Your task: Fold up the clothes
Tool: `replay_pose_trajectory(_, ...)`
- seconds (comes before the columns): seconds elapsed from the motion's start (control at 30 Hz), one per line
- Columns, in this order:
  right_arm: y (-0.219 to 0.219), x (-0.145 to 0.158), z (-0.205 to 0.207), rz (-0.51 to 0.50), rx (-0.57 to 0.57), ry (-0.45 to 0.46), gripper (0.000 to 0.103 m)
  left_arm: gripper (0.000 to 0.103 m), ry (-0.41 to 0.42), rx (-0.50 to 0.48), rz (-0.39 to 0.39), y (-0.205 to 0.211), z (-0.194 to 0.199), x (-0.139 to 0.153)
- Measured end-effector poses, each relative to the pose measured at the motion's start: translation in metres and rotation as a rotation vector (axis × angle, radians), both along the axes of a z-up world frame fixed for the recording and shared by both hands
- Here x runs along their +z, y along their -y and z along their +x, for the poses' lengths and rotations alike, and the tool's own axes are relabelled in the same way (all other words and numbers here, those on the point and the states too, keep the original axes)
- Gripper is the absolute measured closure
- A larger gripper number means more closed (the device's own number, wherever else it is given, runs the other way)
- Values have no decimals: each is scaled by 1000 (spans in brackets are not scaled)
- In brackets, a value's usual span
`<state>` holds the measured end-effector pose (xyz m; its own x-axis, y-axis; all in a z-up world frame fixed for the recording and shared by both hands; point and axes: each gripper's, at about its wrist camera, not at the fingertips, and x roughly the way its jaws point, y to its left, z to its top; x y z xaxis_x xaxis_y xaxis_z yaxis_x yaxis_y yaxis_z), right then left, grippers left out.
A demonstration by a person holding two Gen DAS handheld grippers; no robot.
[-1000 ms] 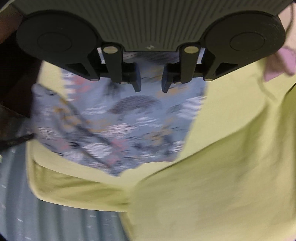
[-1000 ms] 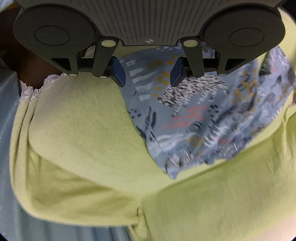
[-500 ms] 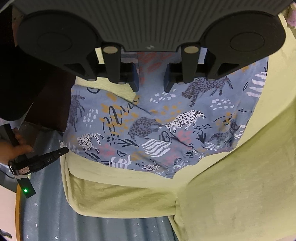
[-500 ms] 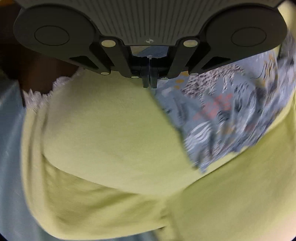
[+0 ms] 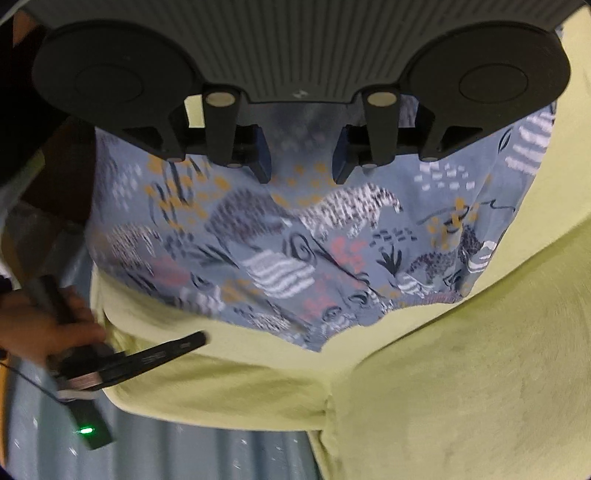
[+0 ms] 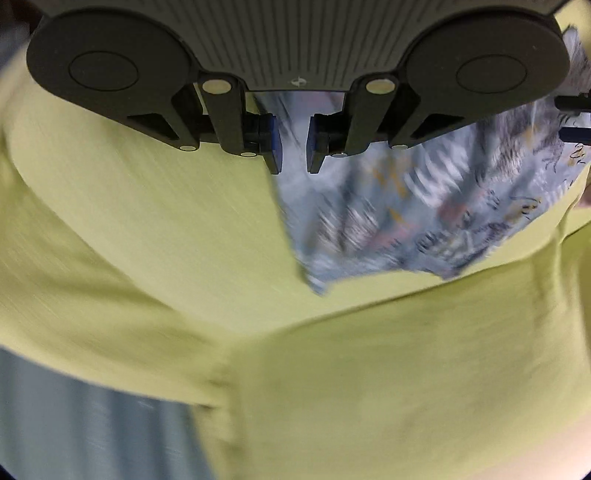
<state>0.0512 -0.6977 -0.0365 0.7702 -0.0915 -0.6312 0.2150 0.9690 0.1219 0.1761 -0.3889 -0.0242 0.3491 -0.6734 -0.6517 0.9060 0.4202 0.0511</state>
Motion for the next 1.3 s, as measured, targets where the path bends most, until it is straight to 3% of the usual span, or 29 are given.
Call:
replay_pose_trajectory(0.17,-1,-8,93,-82,79,-14,83,72,-1,48,-67,21,33,2)
replay_pose_trajectory(0.33,-2,-21,160,-149,93,-45,70,72,-8,136,-149,44,77,8)
replay_pose_trajectory(0.43,1,-37,188,-192,86,-110,71,71,9,169,-180,47,87,10)
replay_pose_trajectory(0.47,2,-42,192,-192,90,-130,97,71,13,178,-189,45,88,9)
replay_pose_trajectory(0.5,4,-45,193,-199,88,-132,103,71,16,188,-198,44,90,8)
replay_pose_trajectory(0.57,11,-44,195,-218,70,-107,103,71,-11,207,-212,39,93,3)
replay_pose_trajectory(0.7,47,-41,201,-163,-58,-75,102,71,-25,219,-223,35,94,-2)
replay_pose_trajectory(0.8,64,-47,200,-89,-116,-92,92,69,-27,226,-220,33,97,-7)
replay_pose_trajectory(0.87,55,-41,191,-125,-124,-61,79,69,-30,241,-214,32,99,-9)
replay_pose_trajectory(0.9,48,-38,186,-151,-118,-41,79,69,-27,249,-210,32,100,-10)
replay_pose_trajectory(0.97,28,-31,181,-195,-66,-5,74,68,-20,267,-203,31,101,-11)
replay_pose_trajectory(1.07,-5,-26,184,-175,123,25,73,65,-20,284,-201,30,103,-13)
replay_pose_trajectory(1.23,-45,-26,210,-148,384,1,63,63,-20,303,-189,28,106,-17)
replay_pose_trajectory(1.3,-55,-29,218,-205,432,-36,62,62,-28,303,-190,28,108,-18)
